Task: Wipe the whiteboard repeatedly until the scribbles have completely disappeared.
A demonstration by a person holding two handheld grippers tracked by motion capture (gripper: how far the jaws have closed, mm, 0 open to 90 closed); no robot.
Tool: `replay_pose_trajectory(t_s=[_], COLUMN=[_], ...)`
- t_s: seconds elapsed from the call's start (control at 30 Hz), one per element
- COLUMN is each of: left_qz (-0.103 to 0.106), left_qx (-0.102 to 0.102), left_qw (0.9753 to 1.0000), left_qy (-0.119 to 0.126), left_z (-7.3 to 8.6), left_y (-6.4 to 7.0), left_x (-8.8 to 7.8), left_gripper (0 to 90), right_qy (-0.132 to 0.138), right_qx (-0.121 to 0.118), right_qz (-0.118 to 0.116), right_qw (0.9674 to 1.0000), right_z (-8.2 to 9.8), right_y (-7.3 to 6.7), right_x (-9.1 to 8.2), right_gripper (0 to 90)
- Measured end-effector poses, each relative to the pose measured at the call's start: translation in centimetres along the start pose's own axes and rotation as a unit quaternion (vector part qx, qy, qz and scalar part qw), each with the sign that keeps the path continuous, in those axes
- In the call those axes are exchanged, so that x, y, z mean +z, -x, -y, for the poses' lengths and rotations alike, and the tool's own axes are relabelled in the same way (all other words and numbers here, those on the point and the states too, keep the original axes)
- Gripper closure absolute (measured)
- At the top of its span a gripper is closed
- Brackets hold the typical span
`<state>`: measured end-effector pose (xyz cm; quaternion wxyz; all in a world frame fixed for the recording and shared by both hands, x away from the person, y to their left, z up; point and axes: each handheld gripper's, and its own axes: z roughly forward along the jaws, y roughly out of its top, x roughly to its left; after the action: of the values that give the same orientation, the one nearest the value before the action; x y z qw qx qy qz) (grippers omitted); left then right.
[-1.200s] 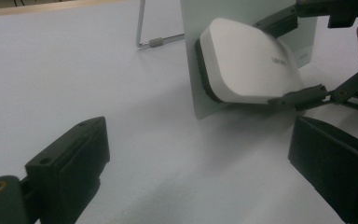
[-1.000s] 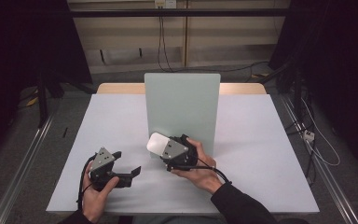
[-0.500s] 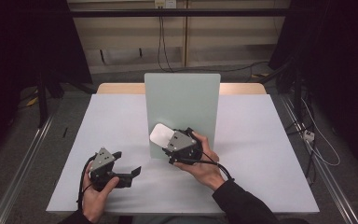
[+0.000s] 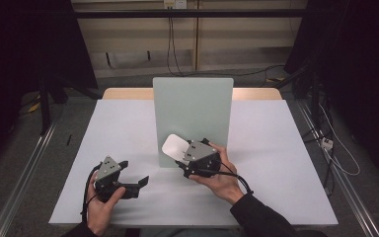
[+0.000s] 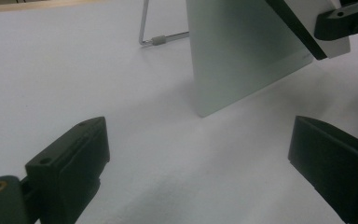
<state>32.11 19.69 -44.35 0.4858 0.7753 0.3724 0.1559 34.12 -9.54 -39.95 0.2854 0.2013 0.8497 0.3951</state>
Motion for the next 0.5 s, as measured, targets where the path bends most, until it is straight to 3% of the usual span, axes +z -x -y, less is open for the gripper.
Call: replay_pose_trajectory(t_s=[0.3,0.5], left_qz=[-0.003,-0.001], left_qx=[0.002,0.003], left_qw=[1.0000,1.0000], left_qy=[0.001,0.000], left_z=[0.0,0.0], left_y=[0.0,0.1], left_x=[-0.1,-0.1], left_gripper=[5.1,5.2], right_qy=[-0.013,-0.019], right_qx=[0.022,0.028], right_qz=[-0.028,-0.030], right_qw=[0.9993,0.9990], right_z=[0.8,1.5], right_y=[0.1,0.4], right_x=[-0.8,-1.4], right_gripper=[31.9,31.9])
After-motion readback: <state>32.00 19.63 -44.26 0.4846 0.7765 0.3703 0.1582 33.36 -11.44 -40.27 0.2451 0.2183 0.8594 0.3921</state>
